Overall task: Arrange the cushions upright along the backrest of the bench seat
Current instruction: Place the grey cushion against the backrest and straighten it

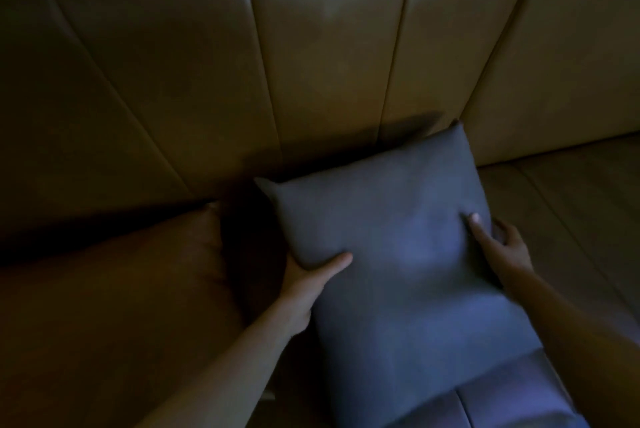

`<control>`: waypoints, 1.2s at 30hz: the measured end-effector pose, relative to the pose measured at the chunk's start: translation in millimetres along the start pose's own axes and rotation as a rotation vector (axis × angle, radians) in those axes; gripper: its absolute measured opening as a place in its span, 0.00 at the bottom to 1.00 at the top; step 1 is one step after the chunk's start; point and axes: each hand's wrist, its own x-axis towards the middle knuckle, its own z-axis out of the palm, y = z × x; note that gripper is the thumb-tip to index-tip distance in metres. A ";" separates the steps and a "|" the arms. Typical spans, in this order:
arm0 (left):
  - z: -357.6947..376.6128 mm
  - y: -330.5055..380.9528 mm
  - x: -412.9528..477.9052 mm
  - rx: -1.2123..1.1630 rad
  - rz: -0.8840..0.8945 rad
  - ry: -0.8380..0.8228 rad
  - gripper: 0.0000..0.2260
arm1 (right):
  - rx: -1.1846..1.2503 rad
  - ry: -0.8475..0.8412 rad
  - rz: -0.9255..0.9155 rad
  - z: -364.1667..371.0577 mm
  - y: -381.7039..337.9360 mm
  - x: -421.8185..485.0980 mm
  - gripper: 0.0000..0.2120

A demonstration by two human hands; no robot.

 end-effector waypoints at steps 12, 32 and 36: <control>0.4 84.6 58.7 0.213 0.344 -0.038 0.46 | 0.122 -0.143 -0.223 26.9 -63.1 13.1 0.53; -28.7 88.4 25.5 0.280 0.199 -0.039 0.47 | 0.044 -0.049 -0.138 42.4 -64.0 -13.9 0.41; -62.8 97.5 6.7 0.297 0.187 -0.005 0.44 | 0.045 0.037 -0.177 80.1 -63.0 -55.3 0.38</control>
